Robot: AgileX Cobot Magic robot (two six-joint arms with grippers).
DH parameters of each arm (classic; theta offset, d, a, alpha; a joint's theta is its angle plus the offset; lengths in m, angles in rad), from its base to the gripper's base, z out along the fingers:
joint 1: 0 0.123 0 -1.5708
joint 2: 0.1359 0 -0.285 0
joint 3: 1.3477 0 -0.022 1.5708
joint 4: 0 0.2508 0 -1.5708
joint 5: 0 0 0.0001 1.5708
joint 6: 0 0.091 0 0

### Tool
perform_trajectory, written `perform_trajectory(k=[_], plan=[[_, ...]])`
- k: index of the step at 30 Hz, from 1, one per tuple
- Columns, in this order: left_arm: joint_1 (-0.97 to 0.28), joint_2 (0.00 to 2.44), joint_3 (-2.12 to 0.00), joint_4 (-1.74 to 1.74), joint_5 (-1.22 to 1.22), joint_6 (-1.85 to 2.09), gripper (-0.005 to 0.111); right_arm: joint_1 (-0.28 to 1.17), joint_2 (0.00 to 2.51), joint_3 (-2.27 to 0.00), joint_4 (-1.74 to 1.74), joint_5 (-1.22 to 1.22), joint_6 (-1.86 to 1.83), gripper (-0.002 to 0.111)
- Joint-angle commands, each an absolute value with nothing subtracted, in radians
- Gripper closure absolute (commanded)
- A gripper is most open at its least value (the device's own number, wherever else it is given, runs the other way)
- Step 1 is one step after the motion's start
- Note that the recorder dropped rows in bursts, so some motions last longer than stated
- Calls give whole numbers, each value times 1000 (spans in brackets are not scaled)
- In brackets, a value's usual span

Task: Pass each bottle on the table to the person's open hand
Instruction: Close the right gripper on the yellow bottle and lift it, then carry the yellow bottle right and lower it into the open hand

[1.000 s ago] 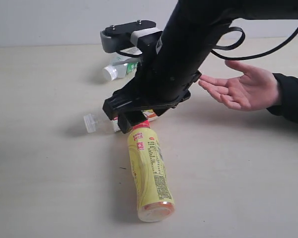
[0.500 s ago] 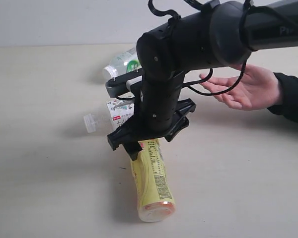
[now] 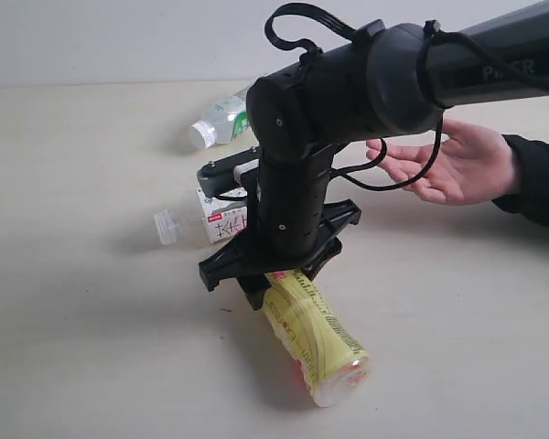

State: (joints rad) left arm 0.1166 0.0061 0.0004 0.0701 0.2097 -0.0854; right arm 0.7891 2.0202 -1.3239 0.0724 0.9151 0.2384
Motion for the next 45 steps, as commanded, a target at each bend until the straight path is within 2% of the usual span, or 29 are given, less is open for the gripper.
perform_trajectory(k=[1,22,33,45], plan=[[119,0,0,73,204,-83,107,792,1981,-1326,71,947,228,108],[119,0,0,73,204,-83,107,777,1661,-1326,7,1126,184,108],[119,0,0,73,204,-83,107,571,1560,-1326,-6,1197,172,108],[119,0,0,73,204,-83,107,324,1575,-1326,-8,1192,85,108]])
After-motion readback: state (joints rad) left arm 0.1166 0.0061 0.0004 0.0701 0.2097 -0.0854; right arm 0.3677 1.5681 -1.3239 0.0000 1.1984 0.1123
